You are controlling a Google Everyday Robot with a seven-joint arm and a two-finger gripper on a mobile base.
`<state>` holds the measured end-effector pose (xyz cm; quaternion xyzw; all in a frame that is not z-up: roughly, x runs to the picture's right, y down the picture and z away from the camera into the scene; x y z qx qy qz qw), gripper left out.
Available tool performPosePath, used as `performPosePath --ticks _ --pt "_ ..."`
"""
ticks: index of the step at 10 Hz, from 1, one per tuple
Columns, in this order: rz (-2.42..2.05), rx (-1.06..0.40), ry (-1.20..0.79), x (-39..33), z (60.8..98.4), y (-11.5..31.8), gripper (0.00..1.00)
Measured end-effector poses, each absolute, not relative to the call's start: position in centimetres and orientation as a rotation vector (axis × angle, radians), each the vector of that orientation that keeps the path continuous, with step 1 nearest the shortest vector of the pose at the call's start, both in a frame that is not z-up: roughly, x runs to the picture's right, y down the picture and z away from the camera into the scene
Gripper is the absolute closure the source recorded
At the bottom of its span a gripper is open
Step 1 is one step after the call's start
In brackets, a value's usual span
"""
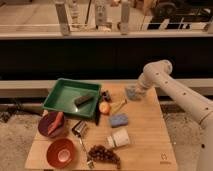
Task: Place towel in purple bowl
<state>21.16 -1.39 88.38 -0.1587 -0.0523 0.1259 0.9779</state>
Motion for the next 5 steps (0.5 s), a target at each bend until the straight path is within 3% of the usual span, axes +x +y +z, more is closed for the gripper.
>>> performPosePath --ticks 5 --pt "0.251 -0.289 -0.108 20.35 88.52 -2.69 1.00"
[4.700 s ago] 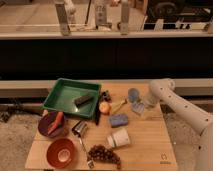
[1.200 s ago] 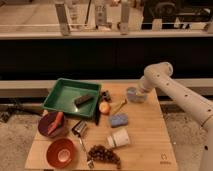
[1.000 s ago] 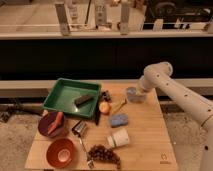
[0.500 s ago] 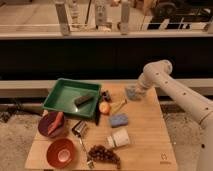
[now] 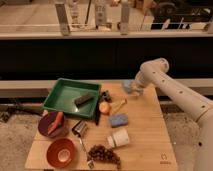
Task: Place towel in purple bowl
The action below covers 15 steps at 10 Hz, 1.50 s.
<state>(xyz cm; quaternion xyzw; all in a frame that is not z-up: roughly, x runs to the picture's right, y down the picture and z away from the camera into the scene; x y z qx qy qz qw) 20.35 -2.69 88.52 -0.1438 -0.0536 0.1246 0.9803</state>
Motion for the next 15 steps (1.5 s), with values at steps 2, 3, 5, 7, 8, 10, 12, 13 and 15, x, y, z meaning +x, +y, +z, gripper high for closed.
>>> performPosePath --ticks 2,3,5,7,8,10,12,13,15 --pt "0.245 -0.279 -0.110 20.2 88.7 -3.1 1.00" --pt "0.242 -0.274 -0.112 20.1 88.7 -3.4 1.00" --pt "0.238 -0.263 -0.111 20.1 88.8 -3.7 1.00" --pt "0.237 -0.251 -0.110 20.2 88.8 -3.9 1.00" --pt "0.238 -0.244 -0.108 20.5 88.8 -4.2 1.00" --pt "0.234 -0.239 -0.111 19.9 88.8 -4.2 1.00" --pt "0.237 -0.230 -0.108 20.0 88.8 -4.2 1.00" --pt "0.238 -0.224 -0.105 20.1 88.7 -4.2 1.00" --pt "0.240 -0.214 -0.107 20.0 88.7 -4.4 1.00"
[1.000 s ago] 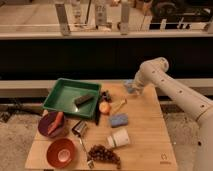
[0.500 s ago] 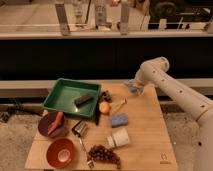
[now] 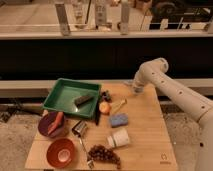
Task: Place towel in purple bowl
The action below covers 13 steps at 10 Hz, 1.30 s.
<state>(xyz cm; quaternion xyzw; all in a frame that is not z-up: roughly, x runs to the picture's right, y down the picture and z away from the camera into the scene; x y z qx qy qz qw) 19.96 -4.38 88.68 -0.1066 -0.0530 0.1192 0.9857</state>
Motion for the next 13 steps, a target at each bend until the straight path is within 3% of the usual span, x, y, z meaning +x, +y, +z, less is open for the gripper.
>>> performPosePath --ticks 13 --pt "0.182 -0.186 -0.117 19.2 88.4 -5.1 1.00"
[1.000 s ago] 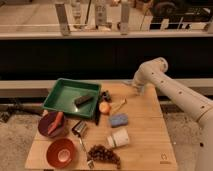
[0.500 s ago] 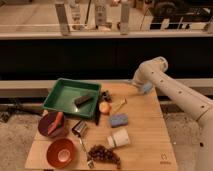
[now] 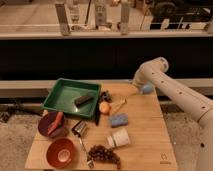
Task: Place towel in purple bowl
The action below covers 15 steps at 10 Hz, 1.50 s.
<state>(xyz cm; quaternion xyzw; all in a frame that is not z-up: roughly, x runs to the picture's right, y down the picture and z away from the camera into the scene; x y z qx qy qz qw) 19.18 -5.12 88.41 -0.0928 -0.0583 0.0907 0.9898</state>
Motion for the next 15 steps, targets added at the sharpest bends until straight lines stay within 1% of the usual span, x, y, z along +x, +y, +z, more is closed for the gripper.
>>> performPosePath --ticks 2,6,10,14,15 --pt "0.102 -0.196 -0.156 16.0 87.6 -4.6 1.00" --pt "-0.082 -0.197 -0.238 5.4 84.9 -3.2 1.00" --pt "-0.273 -0.175 -0.335 -4.7 79.9 -0.4 1.00" --pt "-0.469 -0.168 -0.457 -14.9 73.7 3.9 1.00" --pt "-0.505 -0.170 -0.483 -16.9 72.7 4.9 1.00"
